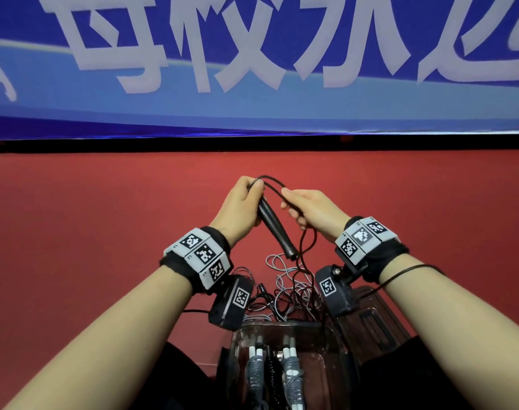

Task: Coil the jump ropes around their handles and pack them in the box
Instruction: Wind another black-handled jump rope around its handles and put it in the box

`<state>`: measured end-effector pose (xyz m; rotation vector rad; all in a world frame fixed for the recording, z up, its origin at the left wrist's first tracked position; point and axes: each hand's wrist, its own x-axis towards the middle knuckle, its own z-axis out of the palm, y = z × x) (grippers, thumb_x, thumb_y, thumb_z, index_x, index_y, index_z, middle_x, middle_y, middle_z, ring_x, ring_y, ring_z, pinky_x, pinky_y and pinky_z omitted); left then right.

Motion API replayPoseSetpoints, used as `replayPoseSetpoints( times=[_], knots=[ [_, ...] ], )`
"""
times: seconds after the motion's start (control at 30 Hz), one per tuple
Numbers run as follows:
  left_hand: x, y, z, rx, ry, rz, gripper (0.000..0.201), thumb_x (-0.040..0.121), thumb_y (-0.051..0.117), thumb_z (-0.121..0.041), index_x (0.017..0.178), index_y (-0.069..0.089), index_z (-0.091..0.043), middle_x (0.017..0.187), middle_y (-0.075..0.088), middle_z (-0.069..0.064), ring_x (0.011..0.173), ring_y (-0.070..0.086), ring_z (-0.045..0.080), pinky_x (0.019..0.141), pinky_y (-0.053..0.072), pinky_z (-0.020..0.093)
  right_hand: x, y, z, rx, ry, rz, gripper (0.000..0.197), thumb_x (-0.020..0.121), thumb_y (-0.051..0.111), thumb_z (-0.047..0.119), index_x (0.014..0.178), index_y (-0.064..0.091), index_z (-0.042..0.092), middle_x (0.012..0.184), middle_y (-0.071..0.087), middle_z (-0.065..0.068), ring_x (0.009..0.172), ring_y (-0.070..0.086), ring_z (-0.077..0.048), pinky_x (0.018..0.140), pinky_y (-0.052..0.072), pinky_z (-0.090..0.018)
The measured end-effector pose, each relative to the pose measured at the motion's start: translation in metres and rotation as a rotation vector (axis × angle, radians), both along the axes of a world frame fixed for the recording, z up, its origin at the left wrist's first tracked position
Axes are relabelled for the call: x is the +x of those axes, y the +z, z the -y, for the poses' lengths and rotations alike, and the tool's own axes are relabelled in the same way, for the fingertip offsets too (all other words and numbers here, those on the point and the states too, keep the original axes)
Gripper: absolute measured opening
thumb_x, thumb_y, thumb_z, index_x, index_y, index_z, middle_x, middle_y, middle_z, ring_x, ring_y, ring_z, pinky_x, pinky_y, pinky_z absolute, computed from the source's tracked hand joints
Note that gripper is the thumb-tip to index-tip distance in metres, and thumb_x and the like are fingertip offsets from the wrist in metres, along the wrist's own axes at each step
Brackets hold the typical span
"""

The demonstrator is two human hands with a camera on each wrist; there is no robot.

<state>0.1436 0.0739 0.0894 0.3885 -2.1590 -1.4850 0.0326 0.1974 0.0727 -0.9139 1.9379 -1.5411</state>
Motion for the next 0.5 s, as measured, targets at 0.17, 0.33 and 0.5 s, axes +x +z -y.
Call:
replayPoseSetpoints(
  times=[0.17,0.33,0.5],
  knots=[
    [-0.012,0.007,0.001,0.441,0.199,-0.134,0.026,0.107,0.031,-0.021,0.082,0.037,-0.014,0.061,0.033,0.0,0.035,0.031,0.003,0.039,0.032,0.017,0.004,-0.013,0.004,0.02,0.073,0.091,0.032,0.104,0.041,0.027,0.085,0.064,0.014,0.052,0.054,0.011,0.052,0.048,-0.007,0.071,0.05,-0.03],
    [-0.02,0.005,0.013,0.765,0.456,-0.283,0.029,0.105,0.031,-0.017,0.078,0.039,-0.011,0.063,0.037,0.003,0.031,0.035,0.004,0.036,0.032,0.017,0.035,-0.017,0.02,0.174,0.118,-0.238,0.027,0.105,0.036,0.027,0.105,0.06,0.016,0.066,0.048,0.004,0.054,0.045,-0.01,0.054,0.042,-0.021],
    [-0.013,0.006,0.016,0.253,0.675,-0.128,0.017,0.105,0.03,-0.023,0.102,0.036,-0.008,0.078,0.042,-0.003,0.064,0.042,0.011,0.062,0.029,0.026,0.056,-0.011,0.026,0.2,0.175,-0.608,0.021,0.103,0.038,0.028,0.099,0.053,0.013,0.074,0.059,-0.005,0.063,0.054,-0.024,0.059,0.041,-0.038]
  ],
)
